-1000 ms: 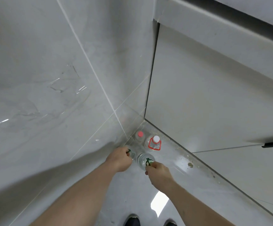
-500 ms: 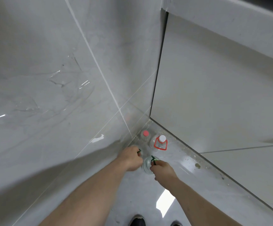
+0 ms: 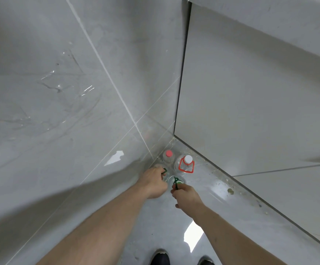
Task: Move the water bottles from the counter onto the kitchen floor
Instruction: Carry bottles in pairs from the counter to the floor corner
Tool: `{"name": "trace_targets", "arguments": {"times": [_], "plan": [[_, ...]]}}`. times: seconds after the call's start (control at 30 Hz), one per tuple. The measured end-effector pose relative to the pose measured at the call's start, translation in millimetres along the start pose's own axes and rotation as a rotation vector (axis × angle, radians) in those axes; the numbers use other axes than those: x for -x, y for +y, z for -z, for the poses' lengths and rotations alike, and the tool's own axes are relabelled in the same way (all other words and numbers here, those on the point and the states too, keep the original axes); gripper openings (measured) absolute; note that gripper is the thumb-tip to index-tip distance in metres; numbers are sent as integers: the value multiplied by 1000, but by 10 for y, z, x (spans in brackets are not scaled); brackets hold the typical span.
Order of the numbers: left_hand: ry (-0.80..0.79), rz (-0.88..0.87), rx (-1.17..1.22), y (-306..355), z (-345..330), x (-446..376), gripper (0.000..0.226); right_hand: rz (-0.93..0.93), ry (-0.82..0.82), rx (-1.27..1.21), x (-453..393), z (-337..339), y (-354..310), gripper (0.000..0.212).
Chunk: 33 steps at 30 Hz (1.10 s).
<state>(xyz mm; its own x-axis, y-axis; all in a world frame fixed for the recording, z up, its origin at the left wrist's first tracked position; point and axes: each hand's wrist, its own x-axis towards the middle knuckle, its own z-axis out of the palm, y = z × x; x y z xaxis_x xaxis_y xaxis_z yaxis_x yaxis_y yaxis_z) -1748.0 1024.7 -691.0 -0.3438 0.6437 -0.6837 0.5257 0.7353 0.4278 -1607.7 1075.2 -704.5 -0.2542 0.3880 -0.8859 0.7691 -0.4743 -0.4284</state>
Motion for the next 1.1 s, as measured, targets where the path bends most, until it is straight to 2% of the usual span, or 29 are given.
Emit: {"name": "trace_targets", "arguments": {"times": [0.07, 0.23, 0.33, 0.4, 0.6, 0.83, 0.97, 1.1], "plan": [[-25, 6, -29, 26, -6, 29, 12, -4, -9, 28, 2, -31, 2, 17], [-14, 5, -28, 40, 104, 193, 35, 66, -24, 193, 202, 0, -84, 42], [14, 16, -68, 33, 223, 481, 56, 87, -7, 218, 588, 130, -140, 55], [24, 18, -90, 74, 337, 793, 62, 115, 12, 238, 941, 246, -145, 61], [-5, -183, -278, 566, 811, 2179, 65, 198, 78, 250, 2436, 674, -239, 59], [9, -327, -224, 1339, 1230, 3977, 58, 245, 254, 184, 4592, 1116, -149, 53], [80, -442, -137, 1846, 1332, 4714, 55, 286, 345, 55, 5549, 1388, 154, 51], [48, -623, -180, 2430, 1303, 5269, 56, 345, 471, -88, 6278, 1669, 613, 52]]}}
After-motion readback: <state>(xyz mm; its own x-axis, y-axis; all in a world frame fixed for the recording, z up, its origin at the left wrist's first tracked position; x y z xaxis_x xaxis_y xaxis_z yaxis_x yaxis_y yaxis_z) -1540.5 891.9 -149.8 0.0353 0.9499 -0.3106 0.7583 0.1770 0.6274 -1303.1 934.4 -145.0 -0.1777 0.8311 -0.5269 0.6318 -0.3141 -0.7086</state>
